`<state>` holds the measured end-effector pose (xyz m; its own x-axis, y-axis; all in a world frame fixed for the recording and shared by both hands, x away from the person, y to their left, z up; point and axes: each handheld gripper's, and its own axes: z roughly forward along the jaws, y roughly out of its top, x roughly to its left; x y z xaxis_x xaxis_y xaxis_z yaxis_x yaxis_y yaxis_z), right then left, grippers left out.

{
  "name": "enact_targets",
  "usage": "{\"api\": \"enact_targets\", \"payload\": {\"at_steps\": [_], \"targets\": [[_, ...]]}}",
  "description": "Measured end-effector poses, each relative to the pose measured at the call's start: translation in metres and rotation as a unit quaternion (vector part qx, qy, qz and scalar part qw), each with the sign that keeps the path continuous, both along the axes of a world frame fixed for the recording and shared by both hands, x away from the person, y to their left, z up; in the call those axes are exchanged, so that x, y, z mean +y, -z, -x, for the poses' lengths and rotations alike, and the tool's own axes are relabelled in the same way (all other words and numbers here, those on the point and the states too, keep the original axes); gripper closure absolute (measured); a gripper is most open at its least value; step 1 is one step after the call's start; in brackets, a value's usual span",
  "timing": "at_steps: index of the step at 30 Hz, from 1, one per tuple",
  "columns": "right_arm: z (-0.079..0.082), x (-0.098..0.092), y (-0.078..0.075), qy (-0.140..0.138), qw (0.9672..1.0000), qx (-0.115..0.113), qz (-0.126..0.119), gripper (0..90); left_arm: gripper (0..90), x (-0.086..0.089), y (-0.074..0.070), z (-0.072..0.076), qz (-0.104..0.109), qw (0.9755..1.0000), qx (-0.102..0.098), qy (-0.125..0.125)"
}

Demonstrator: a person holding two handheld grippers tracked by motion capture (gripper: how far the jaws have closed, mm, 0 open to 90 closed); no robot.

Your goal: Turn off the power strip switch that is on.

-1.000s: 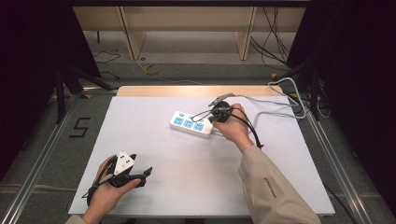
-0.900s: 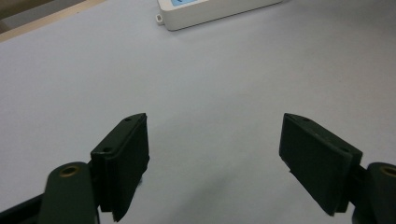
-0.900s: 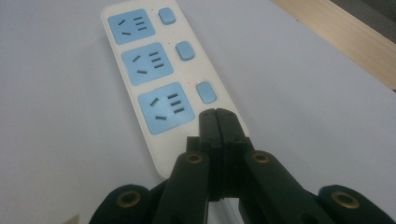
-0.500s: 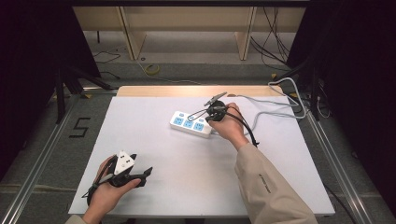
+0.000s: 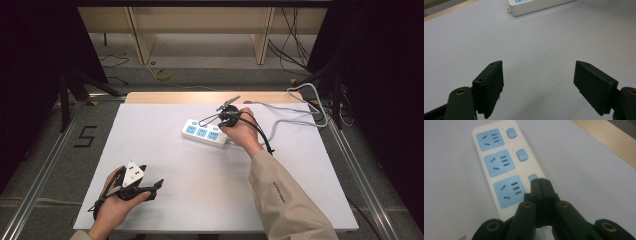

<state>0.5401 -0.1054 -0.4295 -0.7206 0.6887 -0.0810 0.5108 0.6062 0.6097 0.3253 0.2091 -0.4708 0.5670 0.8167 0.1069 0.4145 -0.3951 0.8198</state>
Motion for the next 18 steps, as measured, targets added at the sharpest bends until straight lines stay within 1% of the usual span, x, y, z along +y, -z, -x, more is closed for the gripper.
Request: {"api": "enact_targets", "payload": {"at_steps": [8,9,14,16,17,18], "targets": [[-0.0049,0.0034,-0.0006,-0.001,1.0000,0.000,-0.001,90.0,23.9,0.0000,0.0001,-0.0001,0.002,1.0000,-0.002,-0.002],[-0.0049,0.0040,-0.0005,0.001,1.0000,0.003,-0.001,90.0,23.9,0.0002,-0.0001,-0.0001,0.000,1.0000,-0.001,0.000],[-0.0070,0.0047,0.0025,0.000,1.0000,0.004,0.001,90.0,23.9,0.0001,-0.0003,-0.0001,-0.001,1.0000,-0.001,0.001],[-0.0076,0.0053,0.0035,0.002,1.0000,0.005,-0.001,90.0,23.9,0.0001,-0.0003,-0.0002,0.000,1.0000,-0.002,0.000],[-0.0077,0.0057,0.0037,0.004,1.0000,0.009,-0.002,90.0,23.9,0.0004,-0.0004,-0.0003,-0.002,1.0000,-0.002,0.001],[-0.0083,0.0054,0.0043,0.002,1.0000,0.007,-0.002,90.0,23.9,0.0002,-0.0002,-0.0003,-0.001,1.0000,-0.002,0.000]]}}
